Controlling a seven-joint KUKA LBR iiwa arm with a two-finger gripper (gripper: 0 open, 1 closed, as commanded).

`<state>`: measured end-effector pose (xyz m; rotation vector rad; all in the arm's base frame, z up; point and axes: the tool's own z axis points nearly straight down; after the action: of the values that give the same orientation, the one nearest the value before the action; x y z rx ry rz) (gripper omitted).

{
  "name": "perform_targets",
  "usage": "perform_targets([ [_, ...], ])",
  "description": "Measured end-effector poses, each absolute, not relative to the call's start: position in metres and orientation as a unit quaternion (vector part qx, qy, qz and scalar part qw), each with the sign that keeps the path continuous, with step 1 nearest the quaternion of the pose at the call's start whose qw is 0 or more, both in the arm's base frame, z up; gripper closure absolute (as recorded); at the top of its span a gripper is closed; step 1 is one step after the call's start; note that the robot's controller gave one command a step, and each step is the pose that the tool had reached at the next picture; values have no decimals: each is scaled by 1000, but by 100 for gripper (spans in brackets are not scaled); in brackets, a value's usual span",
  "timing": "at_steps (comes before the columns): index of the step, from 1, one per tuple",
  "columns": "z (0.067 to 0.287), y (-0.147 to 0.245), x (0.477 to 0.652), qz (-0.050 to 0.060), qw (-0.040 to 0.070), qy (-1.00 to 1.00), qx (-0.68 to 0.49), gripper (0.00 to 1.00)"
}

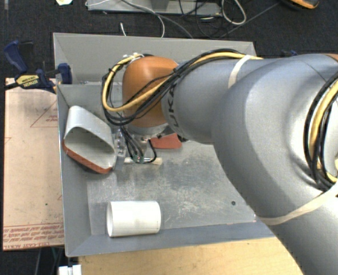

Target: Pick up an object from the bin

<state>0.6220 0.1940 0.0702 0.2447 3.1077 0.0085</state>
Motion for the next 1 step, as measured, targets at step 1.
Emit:
perform_targets([
  [1, 70, 194, 622, 3, 12, 997, 79, 100],
])
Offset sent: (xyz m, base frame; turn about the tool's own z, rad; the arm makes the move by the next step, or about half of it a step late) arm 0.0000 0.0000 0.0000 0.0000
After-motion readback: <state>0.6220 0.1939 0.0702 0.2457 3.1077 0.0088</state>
